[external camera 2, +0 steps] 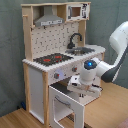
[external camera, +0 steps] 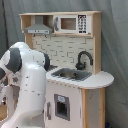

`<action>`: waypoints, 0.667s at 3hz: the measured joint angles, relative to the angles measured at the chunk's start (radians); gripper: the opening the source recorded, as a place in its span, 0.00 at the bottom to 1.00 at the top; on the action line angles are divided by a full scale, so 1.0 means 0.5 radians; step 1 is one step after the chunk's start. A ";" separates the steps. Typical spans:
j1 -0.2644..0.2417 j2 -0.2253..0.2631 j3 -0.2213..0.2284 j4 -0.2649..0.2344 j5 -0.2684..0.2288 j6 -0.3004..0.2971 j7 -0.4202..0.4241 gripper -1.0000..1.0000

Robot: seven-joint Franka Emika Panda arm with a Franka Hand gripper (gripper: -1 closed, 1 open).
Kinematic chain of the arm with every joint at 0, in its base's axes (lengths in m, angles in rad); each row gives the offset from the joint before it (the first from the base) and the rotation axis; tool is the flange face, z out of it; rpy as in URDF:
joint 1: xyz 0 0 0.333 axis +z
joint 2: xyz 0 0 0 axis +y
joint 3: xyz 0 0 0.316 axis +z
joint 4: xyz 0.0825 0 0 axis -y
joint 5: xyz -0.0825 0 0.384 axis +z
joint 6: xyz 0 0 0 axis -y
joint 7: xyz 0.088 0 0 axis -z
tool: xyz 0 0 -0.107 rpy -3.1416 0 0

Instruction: Play with the kitchen

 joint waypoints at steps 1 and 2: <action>-0.010 -0.041 0.027 0.000 0.023 -0.074 -0.007 0.00; -0.014 -0.057 0.037 0.001 0.032 -0.099 -0.009 1.00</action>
